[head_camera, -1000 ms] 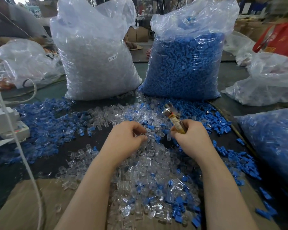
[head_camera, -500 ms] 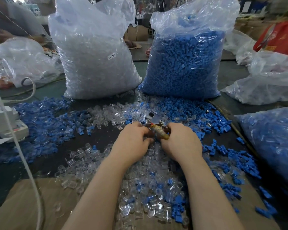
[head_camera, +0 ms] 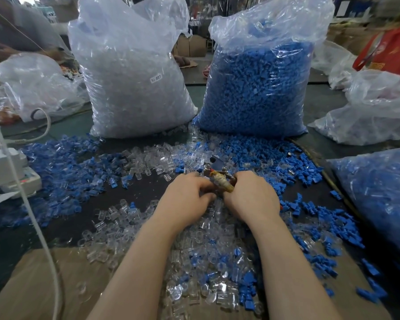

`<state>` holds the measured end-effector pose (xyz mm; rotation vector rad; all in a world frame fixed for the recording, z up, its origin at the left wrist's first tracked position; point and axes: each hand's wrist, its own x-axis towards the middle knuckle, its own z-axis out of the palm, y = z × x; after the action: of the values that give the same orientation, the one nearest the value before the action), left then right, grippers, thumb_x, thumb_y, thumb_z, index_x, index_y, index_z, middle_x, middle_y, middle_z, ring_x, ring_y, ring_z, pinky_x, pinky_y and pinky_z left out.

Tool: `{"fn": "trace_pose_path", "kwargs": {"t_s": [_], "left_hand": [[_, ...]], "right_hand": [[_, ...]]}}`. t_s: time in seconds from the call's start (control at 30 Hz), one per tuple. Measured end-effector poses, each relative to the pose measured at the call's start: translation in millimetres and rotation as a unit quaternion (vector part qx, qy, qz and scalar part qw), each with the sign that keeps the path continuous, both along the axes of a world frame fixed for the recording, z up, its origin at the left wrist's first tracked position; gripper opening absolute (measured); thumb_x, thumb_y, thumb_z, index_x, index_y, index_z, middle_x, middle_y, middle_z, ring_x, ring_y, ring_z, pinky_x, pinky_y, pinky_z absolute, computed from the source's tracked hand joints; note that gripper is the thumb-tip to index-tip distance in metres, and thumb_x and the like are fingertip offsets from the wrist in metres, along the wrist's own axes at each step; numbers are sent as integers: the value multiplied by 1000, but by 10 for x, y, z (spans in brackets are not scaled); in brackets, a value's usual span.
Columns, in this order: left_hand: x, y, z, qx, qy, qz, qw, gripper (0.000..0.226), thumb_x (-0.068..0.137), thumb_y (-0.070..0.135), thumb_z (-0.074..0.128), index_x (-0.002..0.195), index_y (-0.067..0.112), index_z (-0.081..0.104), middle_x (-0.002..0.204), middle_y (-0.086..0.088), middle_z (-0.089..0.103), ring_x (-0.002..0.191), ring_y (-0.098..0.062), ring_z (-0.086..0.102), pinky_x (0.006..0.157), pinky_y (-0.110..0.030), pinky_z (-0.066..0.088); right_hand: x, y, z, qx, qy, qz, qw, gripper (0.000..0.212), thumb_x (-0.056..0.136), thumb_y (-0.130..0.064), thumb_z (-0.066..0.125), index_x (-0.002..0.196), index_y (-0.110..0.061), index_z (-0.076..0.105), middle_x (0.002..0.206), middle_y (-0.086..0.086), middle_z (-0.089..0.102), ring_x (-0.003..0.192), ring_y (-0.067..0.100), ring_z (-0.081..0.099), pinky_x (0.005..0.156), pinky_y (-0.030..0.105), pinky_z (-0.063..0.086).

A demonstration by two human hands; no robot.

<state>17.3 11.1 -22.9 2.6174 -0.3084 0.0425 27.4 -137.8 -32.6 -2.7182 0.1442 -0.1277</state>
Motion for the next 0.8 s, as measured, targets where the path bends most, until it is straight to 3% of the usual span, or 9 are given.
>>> {"fn": "trace_pose_path", "kwargs": {"t_s": [0.17,0.27,0.33,0.5,0.8], "left_hand": [[5,66,-20,-15,0,37,999,20,94,27,61,109,32,73,102,11,63,94,-9,55,84,-26,45],[3,62,-16,-14,6,38,999,27,94,20,57,110,35,71,113,6,63,106,-14,57,96,-36,49],[-8,41,-14,-8,4,30,1000,29,94,19,55,112,36,70,112,3,62,108,-18,55,96,-40,48],[14,24,-25,43,-21,30,998,19,95,29,57,111,23,65,104,2,59,103,-21,54,91,-40,47],[29,49,0,48,0,29,998,18,93,26,59,105,20,72,103,2,59,100,-19,54,90,-41,48]], "right_hand": [[-20,-91,5,-16,1,-23,1000,22,85,-36,65,80,-21,50,69,-3,49,65,24,50,51,28,32],[-26,-157,16,2,1,-30,1000,23,86,-37,64,80,-21,48,70,-3,48,62,21,45,48,27,27],[-30,-148,17,4,-1,-18,1000,19,85,-36,63,82,-21,51,70,-3,49,63,21,46,49,28,29],[-34,-97,17,10,3,23,1000,23,82,-33,63,73,-23,46,69,-5,49,70,26,52,59,31,38],[-17,-78,5,-10,-1,39,999,18,81,-37,67,81,-23,56,67,-7,51,60,18,47,49,27,30]]}}
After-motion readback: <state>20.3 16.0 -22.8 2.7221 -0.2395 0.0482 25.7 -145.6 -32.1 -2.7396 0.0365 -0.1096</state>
